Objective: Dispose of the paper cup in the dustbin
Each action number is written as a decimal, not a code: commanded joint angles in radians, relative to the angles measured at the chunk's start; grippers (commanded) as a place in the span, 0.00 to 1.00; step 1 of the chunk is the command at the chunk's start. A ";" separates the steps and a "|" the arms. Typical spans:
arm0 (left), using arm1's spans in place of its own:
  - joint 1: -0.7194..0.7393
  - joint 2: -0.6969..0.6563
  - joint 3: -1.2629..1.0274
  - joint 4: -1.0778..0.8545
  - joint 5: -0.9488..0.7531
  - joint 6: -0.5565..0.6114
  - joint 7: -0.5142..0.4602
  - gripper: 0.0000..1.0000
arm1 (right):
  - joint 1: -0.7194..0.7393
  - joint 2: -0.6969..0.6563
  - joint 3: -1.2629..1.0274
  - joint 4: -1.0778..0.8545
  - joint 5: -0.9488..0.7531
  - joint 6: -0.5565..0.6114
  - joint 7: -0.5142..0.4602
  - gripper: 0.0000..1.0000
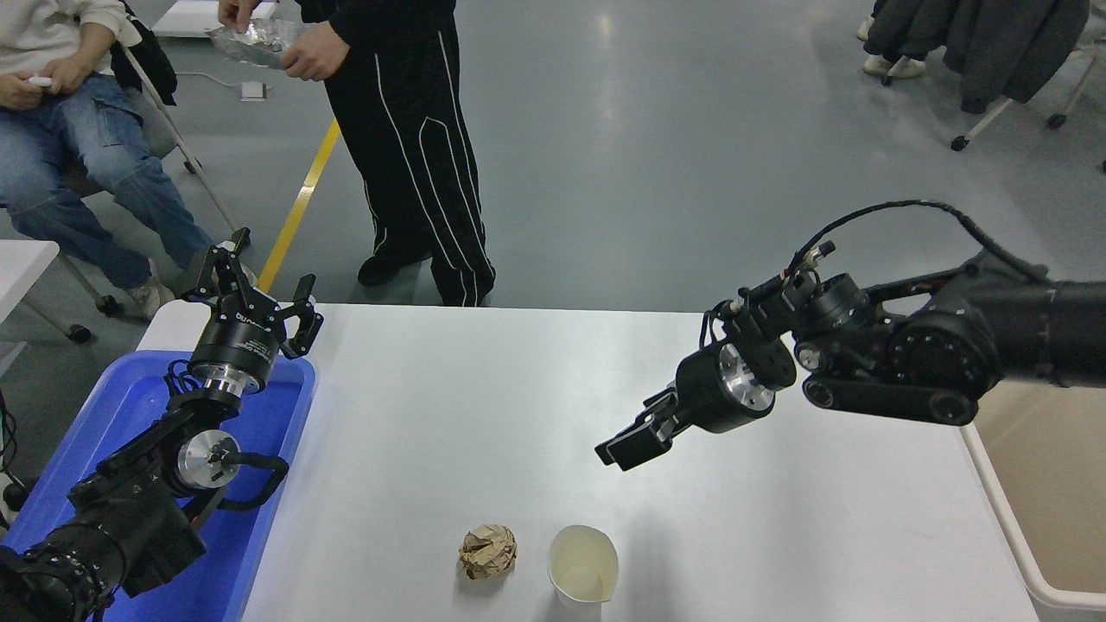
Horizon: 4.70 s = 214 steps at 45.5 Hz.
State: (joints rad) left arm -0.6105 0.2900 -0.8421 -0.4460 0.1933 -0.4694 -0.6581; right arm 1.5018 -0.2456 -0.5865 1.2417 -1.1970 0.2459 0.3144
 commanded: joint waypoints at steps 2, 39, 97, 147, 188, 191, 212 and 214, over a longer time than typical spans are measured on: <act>0.000 0.000 0.000 0.001 0.000 0.000 0.000 1.00 | -0.046 0.074 -0.049 -0.013 -0.016 0.001 0.000 0.99; 0.000 0.000 0.000 0.000 0.000 0.000 0.000 1.00 | -0.196 0.170 -0.047 -0.226 0.007 -0.074 0.003 0.74; 0.000 0.000 0.000 0.001 0.000 0.000 0.000 1.00 | -0.074 -0.090 0.131 -0.085 0.114 -0.001 0.126 0.00; 0.000 0.000 0.000 0.001 0.000 0.000 0.000 1.00 | -0.138 -0.405 0.676 -0.638 0.445 0.305 0.124 0.00; 0.000 0.000 0.000 0.000 0.000 0.000 0.000 1.00 | -0.643 -0.262 0.666 -1.398 0.715 -0.244 -0.104 0.00; 0.000 0.000 0.000 0.000 0.000 0.000 0.000 1.00 | -0.664 -0.261 0.668 -1.398 0.740 -0.258 -0.115 0.00; 0.000 0.000 0.000 0.001 0.000 0.000 0.000 1.00 | -0.873 -0.086 0.657 -1.392 0.760 -0.433 -0.146 0.00; 0.000 0.000 0.000 0.000 0.000 0.000 0.000 1.00 | -0.882 -0.072 0.657 -1.391 0.760 -0.433 -0.146 0.00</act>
State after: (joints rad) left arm -0.6105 0.2900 -0.8421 -0.4460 0.1934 -0.4694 -0.6580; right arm 0.7103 -0.4160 0.0717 -0.1496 -0.4483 -0.1433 0.1818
